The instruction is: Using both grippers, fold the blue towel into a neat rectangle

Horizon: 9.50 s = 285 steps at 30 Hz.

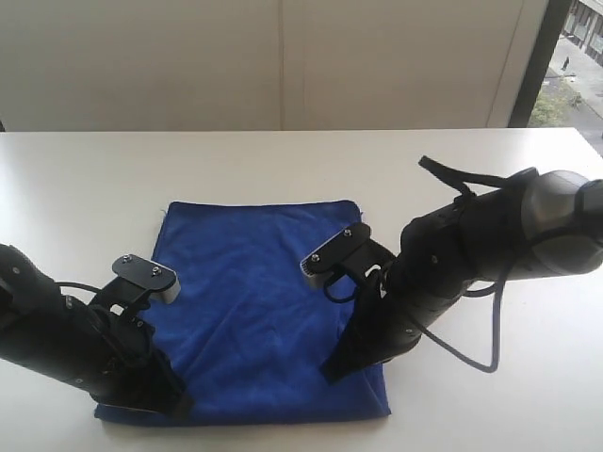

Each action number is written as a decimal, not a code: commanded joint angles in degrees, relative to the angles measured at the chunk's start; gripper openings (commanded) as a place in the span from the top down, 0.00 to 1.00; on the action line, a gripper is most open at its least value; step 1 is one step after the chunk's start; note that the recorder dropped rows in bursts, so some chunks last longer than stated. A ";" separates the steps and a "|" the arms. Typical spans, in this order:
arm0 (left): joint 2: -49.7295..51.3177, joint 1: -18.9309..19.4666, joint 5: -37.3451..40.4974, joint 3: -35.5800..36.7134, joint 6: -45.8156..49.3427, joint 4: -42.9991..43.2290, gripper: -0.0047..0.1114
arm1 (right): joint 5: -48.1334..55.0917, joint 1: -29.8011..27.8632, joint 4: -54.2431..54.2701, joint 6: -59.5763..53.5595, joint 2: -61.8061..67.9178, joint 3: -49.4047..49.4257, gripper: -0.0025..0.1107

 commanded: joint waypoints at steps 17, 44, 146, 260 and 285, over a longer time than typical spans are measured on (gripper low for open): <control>0.89 0.05 -0.19 1.34 -0.15 1.23 0.96 | 2.65 0.27 -15.50 0.46 1.60 0.25 0.98; 0.89 0.05 -0.19 1.34 -0.15 1.23 0.96 | 7.93 3.71 5.74 -11.24 -6.54 1.03 0.98; -11.47 0.05 -2.11 12.85 -6.33 7.02 0.96 | 17.67 3.93 -4.61 -9.96 -2.65 1.62 0.98; -16.24 -7.87 29.38 -6.61 7.17 29.18 0.96 | 26.48 3.93 8.76 -22.84 -12.76 -3.77 0.77; -16.24 -7.97 18.40 3.93 10.45 42.11 0.46 | 17.17 5.93 4.71 -46.12 -17.41 8.02 0.57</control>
